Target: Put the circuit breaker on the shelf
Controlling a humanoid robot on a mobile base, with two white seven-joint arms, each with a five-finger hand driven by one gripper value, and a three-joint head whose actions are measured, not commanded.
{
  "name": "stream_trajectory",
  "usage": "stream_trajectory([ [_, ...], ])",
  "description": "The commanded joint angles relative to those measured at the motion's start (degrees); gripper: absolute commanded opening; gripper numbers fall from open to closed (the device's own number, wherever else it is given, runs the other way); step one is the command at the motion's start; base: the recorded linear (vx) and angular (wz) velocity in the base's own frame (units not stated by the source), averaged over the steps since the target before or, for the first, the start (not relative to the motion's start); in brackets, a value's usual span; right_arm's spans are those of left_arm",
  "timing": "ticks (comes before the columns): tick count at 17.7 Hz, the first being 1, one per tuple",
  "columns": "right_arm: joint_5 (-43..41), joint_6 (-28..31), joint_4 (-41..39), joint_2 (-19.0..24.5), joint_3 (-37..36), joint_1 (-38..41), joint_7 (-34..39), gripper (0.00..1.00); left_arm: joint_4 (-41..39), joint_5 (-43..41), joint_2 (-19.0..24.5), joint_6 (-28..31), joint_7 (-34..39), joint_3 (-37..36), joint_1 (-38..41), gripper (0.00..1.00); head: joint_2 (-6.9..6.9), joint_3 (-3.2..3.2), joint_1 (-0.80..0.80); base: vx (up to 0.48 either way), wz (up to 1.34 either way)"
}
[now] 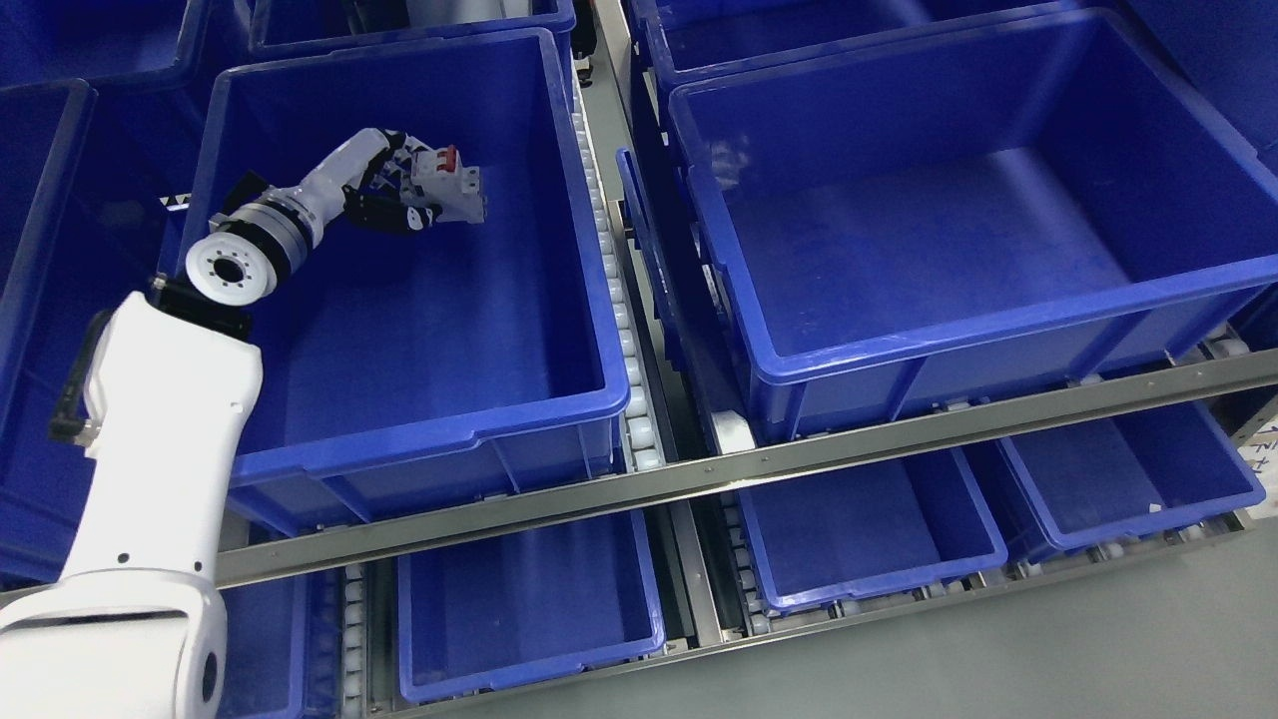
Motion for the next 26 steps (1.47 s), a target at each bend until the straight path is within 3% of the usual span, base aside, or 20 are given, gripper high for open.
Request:
stream_trajectory([
  [1,0.0,1.7,0.0,-1.0,1.1,0.0,0.0,1.0,11.8,-0.4,-1.2,0.3,0.7,-4.0,-1.3,0.48,0.0,0.0,0.0,0.0,0.0],
  [5,0.0,1.7,0.0,-1.0,1.1,0.0,0.1,1.0,11.8,-0.4,-0.7,0.4,0.7,-4.1,-3.4,0.56,0.0,0.0,0.0,0.001,-0.03],
  [11,0.0,1.7,0.0,-1.0,1.1,0.0,0.0,1.0,10.6,-0.2,-0.3,0.4,3.8,-1.6,-3.2,0.87,0.0,0.0,0.0,0.0,0.0],
  [13,0.0,1.6,0.0,-1.0,1.1,0.0,0.0,1.0,7.2,0.5,-0.7,0.5,7.6,6.4,-3.3,0.99,0.0,0.0,0.0,0.0,0.0],
  [14,0.0,1.7,0.0,-1.0,1.1,0.0,0.1,1.0,6.0,1.3,-1.7,-0.1,9.5,10.8,-3.4,1.0,0.0,0.0,0.0,0.0,0.0],
  [16,0.0,1.7,0.0,-1.0,1.1,0.0,0.0,1.0,2.2,7.6,-8.7,-1.3,15.5,22.0,-4.0,1.0,0.0,0.0,0.0,-0.016,0.0],
  [18,0.0,1.7,0.0,-1.0,1.1,0.0,0.0,1.0,-4.1,13.7,-10.4,-1.9,18.6,26.9,-3.4,1.0,0.0,0.0,0.0,-0.092,0.04],
  [21,0.0,1.7,0.0,-1.0,1.1,0.0,0.0,1.0,-18.5,16.8,-10.4,-1.1,19.8,27.3,2.2,1.0,0.0,0.0,0.0,-0.174,-0.03],
  [26,0.0,1.7,0.0,-1.0,1.1,0.0,0.0,1.0,-46.6,19.9,-10.4,6.4,21.8,20.4,16.3,1.0,0.0,0.0,0.0,-0.223,-0.15],
])
